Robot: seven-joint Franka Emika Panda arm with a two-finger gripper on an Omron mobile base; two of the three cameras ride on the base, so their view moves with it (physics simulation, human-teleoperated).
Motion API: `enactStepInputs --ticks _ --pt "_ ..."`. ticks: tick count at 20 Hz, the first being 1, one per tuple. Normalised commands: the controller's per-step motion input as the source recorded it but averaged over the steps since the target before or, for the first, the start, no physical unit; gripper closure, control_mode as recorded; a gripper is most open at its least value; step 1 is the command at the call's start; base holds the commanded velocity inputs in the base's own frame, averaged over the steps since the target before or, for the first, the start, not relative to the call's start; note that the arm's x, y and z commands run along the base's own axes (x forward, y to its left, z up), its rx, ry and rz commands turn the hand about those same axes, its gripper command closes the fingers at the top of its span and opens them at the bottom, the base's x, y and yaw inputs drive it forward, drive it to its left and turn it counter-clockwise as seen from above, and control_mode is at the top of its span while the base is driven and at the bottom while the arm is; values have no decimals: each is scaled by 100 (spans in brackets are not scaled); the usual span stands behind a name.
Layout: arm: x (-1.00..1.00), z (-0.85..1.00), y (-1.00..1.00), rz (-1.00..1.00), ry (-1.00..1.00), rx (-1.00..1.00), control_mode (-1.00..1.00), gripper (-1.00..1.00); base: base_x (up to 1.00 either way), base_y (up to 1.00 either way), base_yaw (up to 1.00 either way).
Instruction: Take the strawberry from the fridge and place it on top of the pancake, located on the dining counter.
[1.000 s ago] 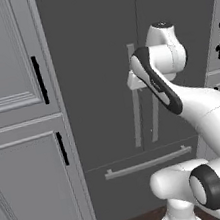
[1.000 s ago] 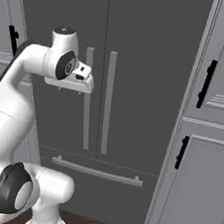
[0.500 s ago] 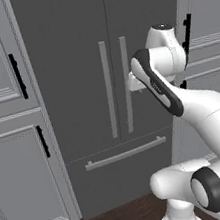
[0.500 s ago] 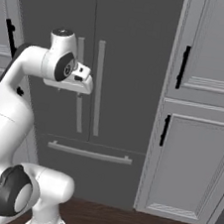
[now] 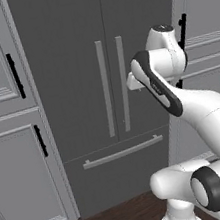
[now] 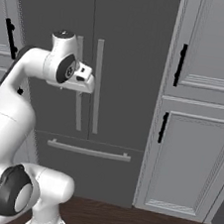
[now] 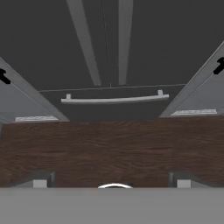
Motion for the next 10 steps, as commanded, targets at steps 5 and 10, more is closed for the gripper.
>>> enactStepInputs --ticks 5,10 --pt "75 -1 -15 7 -3 4 -100 -100 0 0 0" --pt "90 -18 -8 5 -13 0 -100 -100 0 0 0"
